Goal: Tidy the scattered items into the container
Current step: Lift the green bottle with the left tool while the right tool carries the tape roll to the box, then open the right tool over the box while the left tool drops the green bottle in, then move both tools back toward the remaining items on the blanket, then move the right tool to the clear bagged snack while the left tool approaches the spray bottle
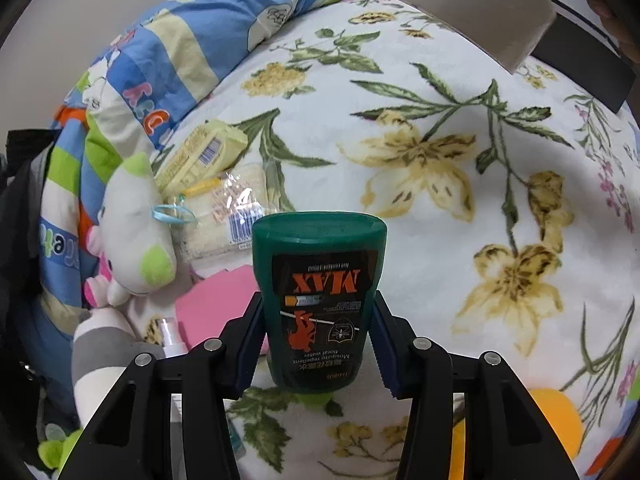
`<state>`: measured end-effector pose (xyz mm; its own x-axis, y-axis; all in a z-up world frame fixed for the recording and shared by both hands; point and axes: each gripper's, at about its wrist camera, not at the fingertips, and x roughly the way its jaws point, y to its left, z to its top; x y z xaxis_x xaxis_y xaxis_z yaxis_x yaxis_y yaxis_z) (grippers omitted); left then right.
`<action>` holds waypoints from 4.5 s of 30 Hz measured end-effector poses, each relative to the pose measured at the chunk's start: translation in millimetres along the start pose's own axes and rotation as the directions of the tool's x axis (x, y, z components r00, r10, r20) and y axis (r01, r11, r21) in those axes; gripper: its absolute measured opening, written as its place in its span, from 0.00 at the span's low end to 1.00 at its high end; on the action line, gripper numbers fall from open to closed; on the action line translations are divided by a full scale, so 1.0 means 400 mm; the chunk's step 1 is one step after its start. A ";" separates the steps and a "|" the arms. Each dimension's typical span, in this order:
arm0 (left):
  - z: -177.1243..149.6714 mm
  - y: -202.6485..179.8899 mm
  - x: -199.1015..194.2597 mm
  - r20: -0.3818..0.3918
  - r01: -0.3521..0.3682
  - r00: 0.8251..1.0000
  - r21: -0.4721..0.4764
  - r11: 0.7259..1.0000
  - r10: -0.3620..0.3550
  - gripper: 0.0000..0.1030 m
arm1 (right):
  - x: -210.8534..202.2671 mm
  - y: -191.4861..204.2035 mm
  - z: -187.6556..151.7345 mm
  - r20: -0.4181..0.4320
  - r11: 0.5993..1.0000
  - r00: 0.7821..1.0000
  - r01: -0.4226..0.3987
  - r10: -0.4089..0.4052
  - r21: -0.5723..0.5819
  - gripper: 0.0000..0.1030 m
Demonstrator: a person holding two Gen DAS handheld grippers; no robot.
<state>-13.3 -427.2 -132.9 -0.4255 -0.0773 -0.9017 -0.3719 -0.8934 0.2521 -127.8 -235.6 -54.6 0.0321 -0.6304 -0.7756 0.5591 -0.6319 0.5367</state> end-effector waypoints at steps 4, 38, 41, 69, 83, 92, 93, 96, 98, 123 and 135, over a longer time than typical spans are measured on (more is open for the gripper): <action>0.011 -0.003 -0.041 0.027 -0.009 1.000 -0.015 1.000 0.009 0.48 | -0.035 0.004 0.000 0.014 1.000 1.000 -0.002 0.002 -0.006 0.10; 0.527 -0.472 -0.375 0.268 -0.035 0.963 0.256 0.966 -0.036 0.48 | -0.685 -0.392 -0.152 0.251 0.977 0.952 0.138 -0.176 0.162 0.10; 0.608 -0.564 -0.385 0.289 -0.020 0.955 0.295 0.955 -0.070 0.48 | -0.754 -0.467 -0.183 0.268 0.966 0.940 0.161 -0.212 0.201 0.10; 0.997 -0.893 -0.140 0.243 0.153 0.941 0.321 0.935 -0.238 0.53 | -0.747 -0.860 -0.238 0.112 0.849 0.876 0.412 -0.469 0.330 0.68; 0.968 -0.845 -0.389 0.393 0.114 0.892 0.284 0.952 -0.224 0.53 | -0.867 -0.683 -0.264 0.213 0.876 0.862 0.403 -0.461 0.265 0.68; 0.826 -0.747 -0.533 0.461 0.087 0.873 0.175 0.981 -0.159 0.54 | -0.936 -0.556 -0.308 0.260 0.895 0.860 0.397 -0.440 0.202 0.68; 0.798 -0.729 -0.550 0.469 0.081 0.871 0.153 0.985 -0.145 0.54 | -0.938 -0.539 -0.313 0.263 0.899 0.862 0.394 -0.434 0.193 0.68; 0.709 -0.674 -0.591 0.500 0.052 0.862 0.077 0.996 -0.083 0.67 | -0.931 -0.485 -0.324 0.267 0.908 0.868 0.388 -0.418 0.162 0.68; 0.654 -0.639 -0.610 0.513 0.029 0.858 0.026 0.999 -0.038 0.71 | -0.916 -0.440 -0.326 0.268 0.914 0.874 0.384 -0.406 0.133 0.68; -0.125 -0.044 -0.616 0.097 -0.334 0.835 -0.693 0.639 0.541 0.81 | -0.275 0.217 -0.261 0.046 0.946 0.989 0.146 -0.138 -0.290 0.69; -0.207 0.118 -0.434 0.042 -0.317 0.866 -0.724 0.613 0.498 0.81 | 0.041 0.347 -0.141 -0.105 0.970 0.994 -0.053 0.029 -0.239 0.69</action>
<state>111.5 -492.5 6.5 -0.5887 -0.4931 -0.6406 0.5044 -0.8433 0.1855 -2.8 -308.1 -11.7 0.1347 -0.5977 -0.7903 0.7383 -0.4714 0.4824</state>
